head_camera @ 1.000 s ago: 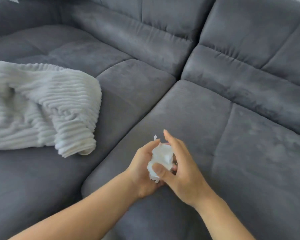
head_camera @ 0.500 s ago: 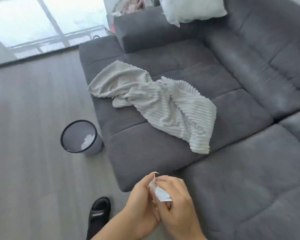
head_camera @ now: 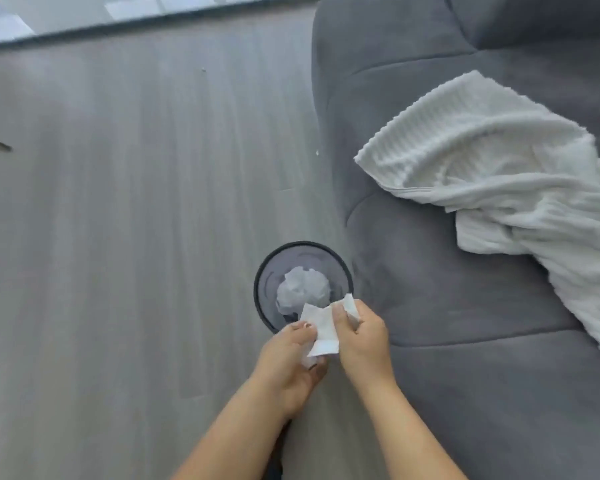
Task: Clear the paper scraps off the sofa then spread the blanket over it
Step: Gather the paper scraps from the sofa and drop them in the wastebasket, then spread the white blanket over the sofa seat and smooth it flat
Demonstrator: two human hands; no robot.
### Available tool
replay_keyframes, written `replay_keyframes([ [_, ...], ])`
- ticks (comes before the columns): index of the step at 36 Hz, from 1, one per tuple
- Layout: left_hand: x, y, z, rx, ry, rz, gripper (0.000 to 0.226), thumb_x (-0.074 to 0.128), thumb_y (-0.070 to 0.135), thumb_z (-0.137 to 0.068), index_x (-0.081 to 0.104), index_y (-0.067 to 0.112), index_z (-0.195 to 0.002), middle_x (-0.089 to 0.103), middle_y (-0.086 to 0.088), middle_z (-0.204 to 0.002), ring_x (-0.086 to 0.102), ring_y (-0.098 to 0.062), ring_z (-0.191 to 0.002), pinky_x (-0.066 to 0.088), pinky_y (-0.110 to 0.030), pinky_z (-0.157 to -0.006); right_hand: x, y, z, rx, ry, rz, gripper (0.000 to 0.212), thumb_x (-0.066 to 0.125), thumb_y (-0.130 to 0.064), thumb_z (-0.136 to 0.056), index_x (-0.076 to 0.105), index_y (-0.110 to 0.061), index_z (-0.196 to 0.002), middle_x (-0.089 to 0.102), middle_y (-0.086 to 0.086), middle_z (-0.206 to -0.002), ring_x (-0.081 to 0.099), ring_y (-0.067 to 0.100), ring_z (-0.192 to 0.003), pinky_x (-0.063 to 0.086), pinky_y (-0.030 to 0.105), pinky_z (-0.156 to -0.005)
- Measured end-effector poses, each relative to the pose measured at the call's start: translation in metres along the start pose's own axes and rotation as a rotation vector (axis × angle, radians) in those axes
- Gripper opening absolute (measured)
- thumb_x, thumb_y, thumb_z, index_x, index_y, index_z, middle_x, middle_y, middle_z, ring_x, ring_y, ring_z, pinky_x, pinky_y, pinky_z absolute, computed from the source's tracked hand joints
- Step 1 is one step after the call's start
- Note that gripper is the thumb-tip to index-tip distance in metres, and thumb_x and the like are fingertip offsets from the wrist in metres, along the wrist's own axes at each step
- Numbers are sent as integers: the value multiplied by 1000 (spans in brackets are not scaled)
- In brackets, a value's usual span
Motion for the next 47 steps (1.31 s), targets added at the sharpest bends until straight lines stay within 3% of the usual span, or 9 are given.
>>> replay_keyframes([
  [3,-38,33,-77,19,112,-9,18,57,-8,-95,64,6,-104,73,-12,-85,66,-19,-62,50,-21,-44,56,38,-64,127,74,-15,26,57,-23,-100,60,-13,-76,59,-10,-62,51,6,-57,39,17,-49],
  [6,-72,47,-132,-5,268,-43,29,46,-16,-95,57,1,-117,62,-19,-92,57,-20,-65,52,-20,-44,84,82,-105,336,190,-44,15,53,-13,-97,67,-12,-93,68,2,-84,59,18,-72,44,23,-55],
  [10,-93,44,-152,-43,396,-58,33,43,-17,-92,59,1,-115,61,-18,-95,62,-20,-67,54,-21,-48,83,116,-107,616,364,-87,36,46,2,-90,66,-18,-112,67,3,-100,55,12,-66,39,23,-51],
  [14,-82,38,-150,-76,276,31,34,54,-8,-95,59,8,-124,62,-15,-118,69,-23,-105,61,-33,-80,88,100,-105,590,331,-71,51,41,8,-83,65,-23,-116,67,0,-107,59,10,-74,43,16,-51],
  [17,-68,33,-145,-182,153,66,41,64,13,-96,55,17,-136,52,1,-135,46,-24,-139,48,-47,-107,99,94,-103,612,207,-143,49,49,7,-89,63,-19,-128,64,0,-119,66,17,-100,57,28,-84],
  [19,-59,33,-141,-229,94,65,39,67,24,-94,56,21,-131,44,3,-146,35,-26,-147,40,-55,-112,102,91,-99,632,171,-247,36,56,1,-94,63,-18,-124,66,1,-115,69,19,-101,59,31,-84],
  [23,-51,40,-131,-247,81,-18,41,67,32,-92,58,25,-132,49,5,-140,38,-27,-143,39,-66,-105,93,74,-95,579,200,-259,25,64,-4,-89,66,-20,-108,74,3,-94,71,11,-79,55,23,-64],
  [29,-45,50,-110,-233,111,-103,34,61,33,-97,69,9,-121,70,-12,-123,69,-29,-110,54,-47,-92,64,47,-79,561,219,-405,17,58,-2,-90,69,-14,-96,73,6,-80,69,14,-67,51,21,-54],
  [47,212,-74,-14,-194,-105,-459,24,55,32,-101,67,14,-113,74,-7,-108,69,-21,-92,48,-31,-73,-364,24,17,205,770,-411,15,62,-10,-93,70,-23,-94,74,-9,-76,71,7,-70,51,19,-59],
])
Point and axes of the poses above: each hand's wrist, its own z-axis away from the middle knuckle, its own x-axis out of the palm, y = z × x, the point moved 8 cm from there along -z, towards the middle knuckle
